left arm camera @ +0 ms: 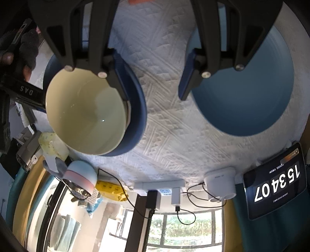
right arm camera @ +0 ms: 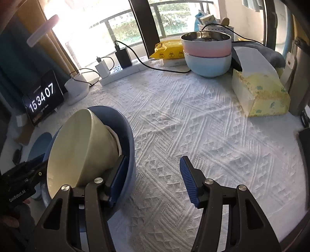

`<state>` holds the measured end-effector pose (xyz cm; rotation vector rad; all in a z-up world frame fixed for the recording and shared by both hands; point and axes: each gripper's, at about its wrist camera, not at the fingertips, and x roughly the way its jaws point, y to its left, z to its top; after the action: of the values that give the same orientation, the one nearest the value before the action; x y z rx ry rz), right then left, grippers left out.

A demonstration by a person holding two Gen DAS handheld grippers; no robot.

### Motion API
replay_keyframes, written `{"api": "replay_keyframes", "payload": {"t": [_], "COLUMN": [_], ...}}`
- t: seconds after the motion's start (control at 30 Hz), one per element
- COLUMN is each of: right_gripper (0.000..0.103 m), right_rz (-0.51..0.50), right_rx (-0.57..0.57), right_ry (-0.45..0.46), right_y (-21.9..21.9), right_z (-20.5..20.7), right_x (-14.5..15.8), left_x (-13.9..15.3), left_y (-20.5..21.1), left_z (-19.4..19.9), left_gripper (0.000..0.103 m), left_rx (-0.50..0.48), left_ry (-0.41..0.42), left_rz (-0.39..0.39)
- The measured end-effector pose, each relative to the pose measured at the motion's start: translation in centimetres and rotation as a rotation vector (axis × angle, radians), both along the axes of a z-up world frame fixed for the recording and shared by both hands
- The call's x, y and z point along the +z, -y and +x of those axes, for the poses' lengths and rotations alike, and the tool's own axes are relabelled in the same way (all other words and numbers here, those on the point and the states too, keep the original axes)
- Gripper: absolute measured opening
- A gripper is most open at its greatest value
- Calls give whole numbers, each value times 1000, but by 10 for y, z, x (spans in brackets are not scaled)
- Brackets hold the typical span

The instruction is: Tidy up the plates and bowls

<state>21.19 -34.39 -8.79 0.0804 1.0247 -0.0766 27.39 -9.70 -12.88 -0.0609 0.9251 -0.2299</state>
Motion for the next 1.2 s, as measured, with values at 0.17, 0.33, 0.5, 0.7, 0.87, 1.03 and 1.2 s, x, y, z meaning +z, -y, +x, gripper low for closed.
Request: {"api": "replay_keyframes", "payload": {"t": [0.17, 0.33, 0.5, 0.7, 0.87, 1.03, 1.2], "right_gripper": [42, 26, 13, 12, 11, 11, 11], "right_rz": [31, 29, 24, 44, 52, 57, 50], "right_rx": [-2, -1, -8, -28, -46, -61, -66], "right_ry": [31, 39, 47, 52, 53, 55, 58], "right_y": [-4, -14, -22, -22, -22, -22, -22], "right_z": [-3, -3, -4, -4, -4, -5, -6], "right_x": [-1, 1, 2, 1, 1, 2, 2], "left_x": [-1, 3, 4, 4, 4, 5, 6], "left_y": [-3, 8, 12, 13, 12, 15, 16], "left_z": [-1, -5, -5, -8, -7, -8, -9], "left_gripper": [51, 28, 14, 14, 13, 13, 12], "left_rx": [3, -20, -33, -28, -22, -25, -25], "left_ry": [-3, 27, 37, 62, 66, 74, 76], "left_rz": [-43, -26, -41, -36, -47, -25, -22]}}
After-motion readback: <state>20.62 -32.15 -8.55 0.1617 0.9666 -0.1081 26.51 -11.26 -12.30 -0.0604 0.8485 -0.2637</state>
